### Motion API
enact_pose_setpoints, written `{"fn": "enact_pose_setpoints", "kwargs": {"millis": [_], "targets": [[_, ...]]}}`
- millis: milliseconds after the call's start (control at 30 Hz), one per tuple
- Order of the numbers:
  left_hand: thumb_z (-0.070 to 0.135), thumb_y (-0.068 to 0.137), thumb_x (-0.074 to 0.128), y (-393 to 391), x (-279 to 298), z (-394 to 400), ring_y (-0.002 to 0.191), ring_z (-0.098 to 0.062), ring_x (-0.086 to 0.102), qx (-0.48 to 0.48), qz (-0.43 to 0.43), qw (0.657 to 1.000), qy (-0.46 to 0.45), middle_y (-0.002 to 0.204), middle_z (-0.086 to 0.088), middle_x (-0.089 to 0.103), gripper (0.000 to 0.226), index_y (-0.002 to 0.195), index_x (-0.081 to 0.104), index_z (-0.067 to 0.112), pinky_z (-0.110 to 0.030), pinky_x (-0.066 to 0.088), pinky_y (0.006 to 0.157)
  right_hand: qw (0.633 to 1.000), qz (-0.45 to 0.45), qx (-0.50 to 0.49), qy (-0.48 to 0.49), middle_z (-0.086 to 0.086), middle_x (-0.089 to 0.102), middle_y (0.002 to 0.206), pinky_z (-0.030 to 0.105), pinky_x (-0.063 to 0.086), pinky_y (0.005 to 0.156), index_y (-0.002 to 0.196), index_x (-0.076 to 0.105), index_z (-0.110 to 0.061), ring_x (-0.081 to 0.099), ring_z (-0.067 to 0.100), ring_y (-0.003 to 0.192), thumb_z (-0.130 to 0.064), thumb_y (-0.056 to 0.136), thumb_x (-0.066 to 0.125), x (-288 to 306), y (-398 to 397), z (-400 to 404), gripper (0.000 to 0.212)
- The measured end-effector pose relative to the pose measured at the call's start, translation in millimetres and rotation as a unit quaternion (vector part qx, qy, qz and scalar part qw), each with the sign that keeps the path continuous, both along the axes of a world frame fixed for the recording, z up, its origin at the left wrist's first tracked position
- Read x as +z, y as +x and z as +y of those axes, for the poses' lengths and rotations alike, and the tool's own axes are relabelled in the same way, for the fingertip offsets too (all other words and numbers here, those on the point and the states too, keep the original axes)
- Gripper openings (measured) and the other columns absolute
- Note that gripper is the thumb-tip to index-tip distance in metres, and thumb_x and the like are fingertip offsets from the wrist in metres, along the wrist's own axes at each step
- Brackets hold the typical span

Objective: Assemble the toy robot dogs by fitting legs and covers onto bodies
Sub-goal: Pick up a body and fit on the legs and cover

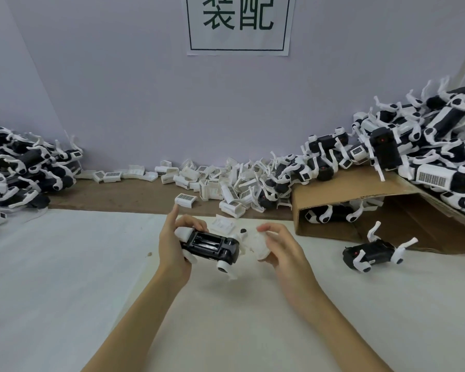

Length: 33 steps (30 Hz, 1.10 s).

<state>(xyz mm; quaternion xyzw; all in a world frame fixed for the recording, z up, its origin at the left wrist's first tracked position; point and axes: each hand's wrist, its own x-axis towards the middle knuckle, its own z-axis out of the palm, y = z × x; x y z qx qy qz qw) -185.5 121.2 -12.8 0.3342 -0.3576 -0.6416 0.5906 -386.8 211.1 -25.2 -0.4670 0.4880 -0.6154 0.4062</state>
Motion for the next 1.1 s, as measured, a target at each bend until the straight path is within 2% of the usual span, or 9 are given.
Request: {"fn": "enact_pose_setpoints", "kwargs": {"millis": [167, 367, 467, 600, 767, 867, 967, 1033, 1100], "targets": [[0.053, 0.106, 0.049, -5, 0, 6, 0.071, -0.024, 0.058, -0.005, -0.051, 0.999, 0.0, 0.075, -0.01, 0.062, 0.068, 0.056, 0.062, 0.008, -0.039, 0.046, 0.074, 0.964, -0.247, 0.095, 0.029, 0.014, 0.072, 0.125, 0.029, 0.052, 0.087, 0.133, 0.067, -0.011, 0.071, 0.024, 0.104, -0.024, 0.096, 0.06, 15, -5, 3, 0.04], [0.066, 0.105, 0.043, -8, 3, 13, 0.07, -0.02, 0.057, -0.029, -0.133, 0.99, -0.046, 0.08, -0.008, 0.06, 0.067, 0.07, 0.067, 0.013, -0.034, 0.042, 0.067, 0.963, -0.22, 0.153, 0.04, 0.022, 0.069, 0.131, 0.022, 0.056, 0.088, 0.136, 0.065, -0.007, 0.069, 0.021, 0.101, -0.01, 0.089, 0.07, 12, -15, 3, 0.048], [0.073, 0.098, 0.04, -7, 7, 16, 0.077, -0.024, 0.057, -0.046, -0.17, 0.98, -0.09, 0.084, -0.01, 0.061, 0.068, 0.078, 0.067, 0.013, -0.036, 0.038, 0.067, 0.967, -0.209, 0.137, 0.046, 0.013, 0.075, 0.11, 0.022, 0.057, 0.082, 0.115, 0.079, -0.014, 0.065, 0.017, 0.09, -0.034, 0.096, 0.067, 13, -15, 3, 0.031], [0.075, 0.096, 0.037, -9, 9, 18, 0.079, -0.027, 0.051, -0.061, -0.24, 0.96, -0.128, 0.092, -0.005, 0.065, 0.067, 0.088, 0.067, 0.016, -0.033, 0.028, 0.061, 0.954, -0.271, 0.098, 0.085, 0.014, 0.069, 0.093, 0.026, 0.056, 0.068, 0.127, 0.073, -0.009, 0.06, 0.017, 0.071, -0.065, 0.084, 0.068, 17, -15, 3, 0.071], [0.074, 0.099, 0.038, -12, 7, 23, 0.072, -0.021, 0.05, -0.072, -0.275, 0.948, -0.144, 0.095, 0.002, 0.066, 0.063, 0.094, 0.068, 0.018, -0.02, 0.03, 0.048, 0.984, -0.165, 0.04, 0.054, 0.008, 0.059, 0.079, 0.029, 0.042, 0.065, 0.113, 0.072, -0.012, 0.052, 0.015, 0.065, -0.076, 0.083, 0.057, 19, -7, 5, 0.072], [0.07, 0.103, 0.036, -14, 8, 26, 0.074, -0.021, 0.051, -0.068, -0.279, 0.944, -0.162, 0.095, 0.003, 0.067, 0.062, 0.093, 0.068, 0.018, -0.023, 0.03, 0.052, 0.999, 0.037, -0.004, -0.034, 0.005, 0.036, 0.063, 0.025, 0.031, 0.052, 0.083, 0.057, -0.018, 0.031, 0.016, 0.054, -0.077, 0.095, 0.048, 18, -9, 12, 0.061], [0.064, 0.106, 0.034, -16, 8, 27, 0.079, -0.019, 0.055, -0.062, -0.283, 0.939, -0.185, 0.094, -0.001, 0.068, 0.058, 0.094, 0.069, 0.019, -0.028, 0.035, 0.062, 0.993, 0.096, 0.013, -0.067, 0.002, 0.044, 0.056, 0.025, 0.037, 0.05, 0.106, 0.066, -0.032, 0.039, 0.017, 0.05, -0.067, 0.099, 0.053, 20, -11, 16, 0.039], [0.061, 0.107, 0.035, -17, 9, 29, 0.081, -0.015, 0.056, -0.057, -0.285, 0.937, -0.195, 0.095, -0.008, 0.067, 0.055, 0.092, 0.069, 0.021, -0.025, 0.038, 0.066, 0.993, 0.085, 0.038, -0.078, 0.005, 0.072, 0.074, 0.03, 0.052, 0.063, 0.132, 0.06, -0.031, 0.063, 0.021, 0.065, -0.051, 0.103, 0.057, 24, -11, 16, 0.035], [0.058, 0.11, 0.036, -19, 11, 30, 0.077, -0.012, 0.056, -0.053, -0.287, 0.936, -0.197, 0.096, -0.012, 0.067, 0.052, 0.089, 0.07, 0.024, -0.017, 0.041, 0.063, 0.989, 0.11, 0.046, -0.086, 0.007, 0.079, 0.099, 0.027, 0.056, 0.075, 0.143, 0.055, -0.034, 0.074, 0.022, 0.088, -0.027, 0.104, 0.062, 26, -12, 17, 0.04]]}}
